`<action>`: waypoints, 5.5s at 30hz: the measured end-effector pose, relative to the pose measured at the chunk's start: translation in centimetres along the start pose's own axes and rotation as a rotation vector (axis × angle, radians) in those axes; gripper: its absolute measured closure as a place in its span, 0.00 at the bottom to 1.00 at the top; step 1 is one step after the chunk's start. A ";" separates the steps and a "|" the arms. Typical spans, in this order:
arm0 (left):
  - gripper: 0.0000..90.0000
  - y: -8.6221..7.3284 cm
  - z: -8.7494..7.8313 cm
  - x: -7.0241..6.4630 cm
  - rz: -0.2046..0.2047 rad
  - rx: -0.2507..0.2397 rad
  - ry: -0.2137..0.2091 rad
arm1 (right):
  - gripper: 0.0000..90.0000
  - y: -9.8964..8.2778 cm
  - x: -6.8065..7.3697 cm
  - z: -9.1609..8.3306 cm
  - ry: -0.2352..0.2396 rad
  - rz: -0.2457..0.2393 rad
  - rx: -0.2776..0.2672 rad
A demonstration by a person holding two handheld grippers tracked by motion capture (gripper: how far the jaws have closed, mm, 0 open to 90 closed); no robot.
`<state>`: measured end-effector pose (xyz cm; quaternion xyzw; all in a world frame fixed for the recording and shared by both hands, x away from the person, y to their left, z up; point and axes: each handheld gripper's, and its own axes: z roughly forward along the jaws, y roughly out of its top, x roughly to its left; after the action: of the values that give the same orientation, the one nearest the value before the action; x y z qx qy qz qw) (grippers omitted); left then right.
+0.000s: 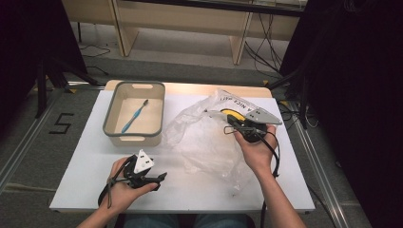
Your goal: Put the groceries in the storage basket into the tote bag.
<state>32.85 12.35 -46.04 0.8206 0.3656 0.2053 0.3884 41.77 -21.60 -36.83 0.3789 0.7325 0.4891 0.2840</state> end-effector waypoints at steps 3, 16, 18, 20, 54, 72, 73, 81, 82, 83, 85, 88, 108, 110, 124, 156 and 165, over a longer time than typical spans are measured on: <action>0.34 0.1 -0.1 0.1 -0.002 0.003 0.002 | 1.00 0.0 0.0 0.0 0.004 0.000 0.001; 0.34 0.3 -0.6 0.2 -0.022 -0.012 0.018 | 1.00 0.0 0.0 0.3 0.020 0.001 -0.004; 0.34 0.2 -0.7 0.4 -0.022 -0.007 0.020 | 1.00 0.0 0.0 0.4 0.022 -0.001 -0.003; 0.34 0.3 -0.9 0.5 -0.027 -0.016 0.025 | 1.00 0.0 0.1 0.4 0.022 -0.002 -0.003; 0.32 5.5 -3.2 9.1 -0.121 -0.076 0.121 | 1.00 -0.3 0.0 0.2 0.021 0.000 0.010; 0.33 9.6 1.5 15.3 -0.128 0.055 0.187 | 1.00 -0.4 -0.3 -0.1 0.017 0.004 0.008; 0.33 9.8 1.9 15.7 -0.133 0.059 0.192 | 1.00 -0.3 -0.3 -0.1 0.017 0.004 0.009; 0.34 10.7 4.5 17.7 -0.133 0.092 0.203 | 1.00 -0.5 -0.4 -0.1 0.017 0.011 0.010; 0.34 10.8 4.8 17.9 -0.129 0.099 0.206 | 1.00 -0.5 -0.4 -0.1 0.016 0.013 0.012; 0.34 10.8 5.1 18.1 -0.127 0.106 0.208 | 1.00 -0.5 -0.4 -0.1 0.018 0.014 0.012; 0.34 10.9 5.7 18.4 -0.122 0.119 0.213 | 1.00 -0.6 -0.4 -0.1 0.017 0.013 0.011; 0.34 11.0 6.7 18.9 -0.129 0.139 0.213 | 1.00 -0.6 -0.3 0.0 0.019 0.011 0.014; 0.37 10.5 10.7 21.1 -0.188 0.256 0.265 | 1.00 -0.9 -0.2 0.1 0.025 0.010 0.026; 0.37 10.3 11.0 21.2 -0.190 0.265 0.270 | 1.00 -0.9 -0.3 0.2 0.026 0.010 0.027; 0.40 9.4 12.2 21.8 -0.213 0.320 0.279 | 1.00 -1.0 -0.3 0.2 0.026 0.012 0.029; 0.56 7.9 13.0 22.3 -0.334 0.377 0.238 | 1.00 -1.0 -0.2 0.3 0.028 0.010 0.036; 0.62 7.8 12.9 22.6 -0.376 0.377 0.219 | 1.00 -1.0 -0.2 0.4 0.029 0.007 0.037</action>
<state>58.95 19.85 -46.61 0.7691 0.5827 0.1458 0.2185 41.88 -21.86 -37.93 0.3796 0.7442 0.4818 0.2647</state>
